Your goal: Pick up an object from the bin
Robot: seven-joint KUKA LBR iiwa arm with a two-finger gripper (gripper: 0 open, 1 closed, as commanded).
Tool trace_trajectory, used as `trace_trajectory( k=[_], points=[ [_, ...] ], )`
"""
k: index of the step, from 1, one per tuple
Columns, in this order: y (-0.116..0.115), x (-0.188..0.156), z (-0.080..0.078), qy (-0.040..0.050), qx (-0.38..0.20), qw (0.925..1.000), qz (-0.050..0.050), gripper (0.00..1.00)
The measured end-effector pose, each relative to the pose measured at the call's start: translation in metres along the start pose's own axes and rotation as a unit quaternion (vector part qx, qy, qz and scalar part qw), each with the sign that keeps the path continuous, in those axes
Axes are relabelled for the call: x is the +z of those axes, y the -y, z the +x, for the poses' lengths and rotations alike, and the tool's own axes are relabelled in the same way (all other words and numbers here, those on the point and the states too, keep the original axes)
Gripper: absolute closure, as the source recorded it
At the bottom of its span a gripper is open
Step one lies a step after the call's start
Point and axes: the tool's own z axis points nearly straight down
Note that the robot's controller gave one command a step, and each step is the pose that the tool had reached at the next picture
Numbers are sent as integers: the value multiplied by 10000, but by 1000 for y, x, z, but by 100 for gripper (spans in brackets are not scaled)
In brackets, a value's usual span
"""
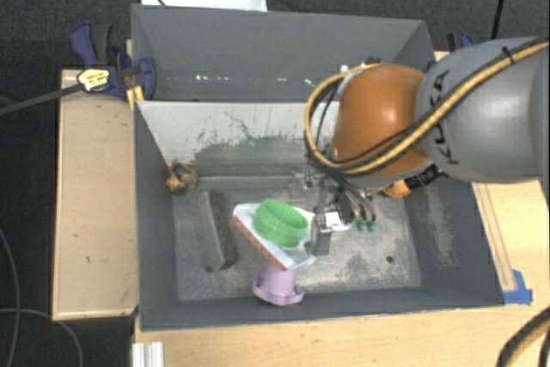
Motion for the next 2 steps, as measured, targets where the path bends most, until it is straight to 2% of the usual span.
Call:
trace_trajectory(
  k=[1, 2],
  points=[
    [1, 43, 6, 23, -561, 9984, 4, 0],
    [-19, 79, -16, -39, 182, 9998, 4, 100]
  ],
)
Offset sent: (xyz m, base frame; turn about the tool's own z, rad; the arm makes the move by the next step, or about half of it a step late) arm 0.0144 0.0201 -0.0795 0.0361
